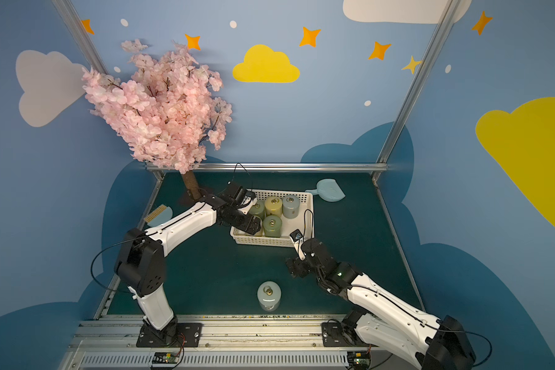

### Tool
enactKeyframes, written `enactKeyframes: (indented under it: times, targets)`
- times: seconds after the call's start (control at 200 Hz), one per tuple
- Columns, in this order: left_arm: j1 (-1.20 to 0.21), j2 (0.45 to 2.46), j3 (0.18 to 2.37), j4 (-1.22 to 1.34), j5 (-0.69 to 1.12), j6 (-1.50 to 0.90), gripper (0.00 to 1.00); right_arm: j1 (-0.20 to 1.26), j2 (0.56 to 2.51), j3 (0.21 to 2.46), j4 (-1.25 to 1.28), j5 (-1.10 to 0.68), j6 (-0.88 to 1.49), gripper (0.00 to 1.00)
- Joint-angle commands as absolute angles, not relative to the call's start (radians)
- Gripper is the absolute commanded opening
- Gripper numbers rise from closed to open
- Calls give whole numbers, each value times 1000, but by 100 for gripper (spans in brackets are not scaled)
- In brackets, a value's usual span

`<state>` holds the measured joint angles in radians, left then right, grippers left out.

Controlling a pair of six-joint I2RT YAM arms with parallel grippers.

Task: Take the tea canister out of the basket
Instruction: Pick up the tea canister from the basket.

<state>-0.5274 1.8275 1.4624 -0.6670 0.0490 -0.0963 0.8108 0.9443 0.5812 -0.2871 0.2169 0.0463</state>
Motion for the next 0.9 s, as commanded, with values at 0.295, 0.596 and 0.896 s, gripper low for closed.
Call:
enactKeyframes:
  times: [0.295, 0.596, 0.896]
  targets:
    - [-543, 1931, 1563, -729, -11, -51, 100, 803, 958, 574, -259, 216, 41, 98]
    - [-544, 1978, 1592, -742, -18, -37, 98, 801, 963, 575, -256, 212, 41, 98]
    - [-543, 2010, 1617, -747, -23, -31, 95, 801, 971, 575, -255, 211, 40, 98]
